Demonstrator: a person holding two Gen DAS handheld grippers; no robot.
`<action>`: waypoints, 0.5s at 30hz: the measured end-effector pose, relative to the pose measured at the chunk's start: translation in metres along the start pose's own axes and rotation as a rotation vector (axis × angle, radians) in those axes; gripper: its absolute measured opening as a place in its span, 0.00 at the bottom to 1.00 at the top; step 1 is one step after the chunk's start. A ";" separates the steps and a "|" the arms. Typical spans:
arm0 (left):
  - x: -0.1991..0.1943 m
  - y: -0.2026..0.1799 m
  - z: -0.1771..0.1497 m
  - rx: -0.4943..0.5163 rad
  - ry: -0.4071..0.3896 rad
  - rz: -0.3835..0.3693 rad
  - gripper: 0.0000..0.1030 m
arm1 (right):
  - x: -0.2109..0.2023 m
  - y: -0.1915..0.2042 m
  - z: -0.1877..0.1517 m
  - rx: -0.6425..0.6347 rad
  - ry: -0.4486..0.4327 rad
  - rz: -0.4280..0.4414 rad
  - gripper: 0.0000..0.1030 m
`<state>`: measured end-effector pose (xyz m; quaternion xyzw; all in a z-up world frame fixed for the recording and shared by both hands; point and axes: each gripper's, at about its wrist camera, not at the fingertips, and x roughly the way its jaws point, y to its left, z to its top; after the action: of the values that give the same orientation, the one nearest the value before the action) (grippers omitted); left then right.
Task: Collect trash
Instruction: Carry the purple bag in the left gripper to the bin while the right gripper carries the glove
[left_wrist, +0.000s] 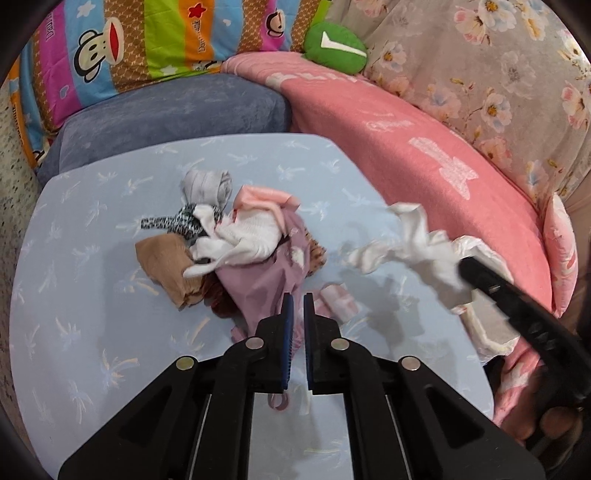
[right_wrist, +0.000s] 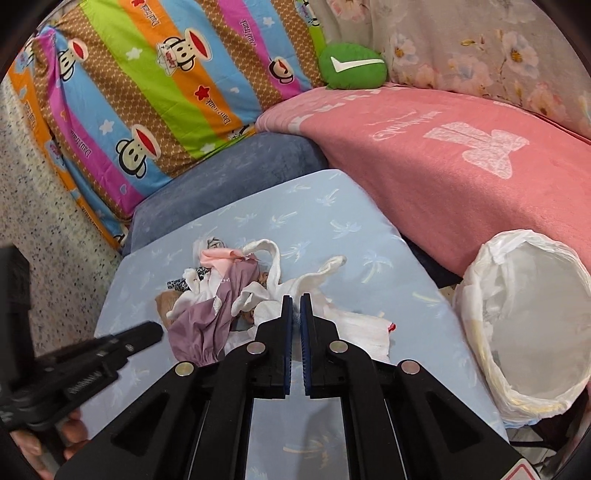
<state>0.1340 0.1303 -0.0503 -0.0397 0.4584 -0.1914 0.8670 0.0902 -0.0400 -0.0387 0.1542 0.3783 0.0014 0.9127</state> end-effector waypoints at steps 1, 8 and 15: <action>0.003 0.000 -0.002 -0.002 0.008 0.004 0.19 | -0.002 -0.001 0.000 0.002 -0.003 0.001 0.06; 0.025 0.002 -0.014 -0.012 0.033 0.065 0.58 | -0.012 -0.001 -0.002 0.009 -0.017 0.014 0.06; 0.049 0.005 -0.023 -0.027 0.090 0.084 0.53 | -0.012 -0.002 -0.011 0.013 -0.002 0.018 0.06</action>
<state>0.1417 0.1195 -0.1028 -0.0235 0.5005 -0.1505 0.8522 0.0738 -0.0397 -0.0385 0.1637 0.3760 0.0069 0.9120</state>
